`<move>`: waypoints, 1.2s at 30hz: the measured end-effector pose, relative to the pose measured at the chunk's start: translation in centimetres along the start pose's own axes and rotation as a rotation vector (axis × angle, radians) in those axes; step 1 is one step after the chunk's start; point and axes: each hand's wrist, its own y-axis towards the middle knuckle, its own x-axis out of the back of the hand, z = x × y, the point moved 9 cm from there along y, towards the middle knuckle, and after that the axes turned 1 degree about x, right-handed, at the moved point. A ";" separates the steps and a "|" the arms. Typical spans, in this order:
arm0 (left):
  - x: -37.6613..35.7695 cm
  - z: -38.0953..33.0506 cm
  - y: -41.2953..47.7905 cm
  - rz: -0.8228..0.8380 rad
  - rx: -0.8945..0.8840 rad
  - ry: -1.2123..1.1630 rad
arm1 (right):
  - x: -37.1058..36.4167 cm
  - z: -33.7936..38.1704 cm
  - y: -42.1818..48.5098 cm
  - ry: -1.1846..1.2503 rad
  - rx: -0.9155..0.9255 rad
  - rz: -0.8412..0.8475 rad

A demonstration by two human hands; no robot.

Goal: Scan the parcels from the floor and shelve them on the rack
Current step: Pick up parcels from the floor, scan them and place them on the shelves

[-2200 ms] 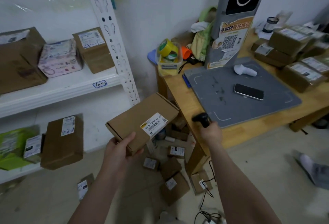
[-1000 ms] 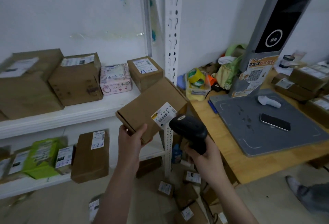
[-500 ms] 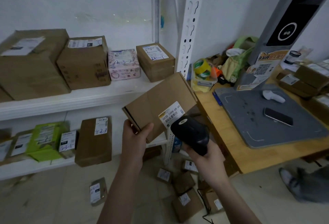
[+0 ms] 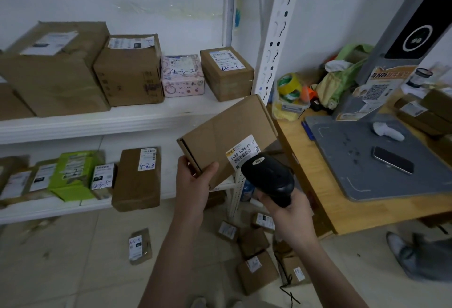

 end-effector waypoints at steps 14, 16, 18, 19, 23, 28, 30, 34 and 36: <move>0.1 0.9 -0.7 -0.019 0.006 0.014 | -0.1 -1.4 -0.3 -0.042 -0.031 0.029; 0.2 1.0 -0.7 -0.022 0.004 0.016 | -0.3 -1.5 -0.3 -0.037 -0.029 0.035; 0.2 1.0 -0.7 -0.023 -0.001 0.021 | -0.3 -1.6 -0.3 -0.017 -0.028 0.035; 0.2 1.1 -0.7 -0.026 -0.003 0.027 | -0.2 -1.8 -0.2 -0.004 -0.033 0.031; -0.1 1.5 -0.7 -0.053 0.011 0.019 | 0.5 -2.5 0.2 0.017 -0.047 0.011; -0.9 2.4 -1.0 -0.083 0.036 0.002 | 3.2 -4.6 1.2 0.034 -0.105 -0.090; -1.5 3.1 -1.3 -0.098 0.066 -0.015 | 4.9 -7.1 2.0 0.040 -0.171 -0.143; -3.9 5.4 -2.0 -0.082 0.188 -0.062 | 9.3 -13.0 3.7 0.024 -0.308 -0.252; -5.6 6.7 -2.5 -0.071 0.274 -0.107 | 11.8 -15.9 4.7 -0.054 -0.360 -0.297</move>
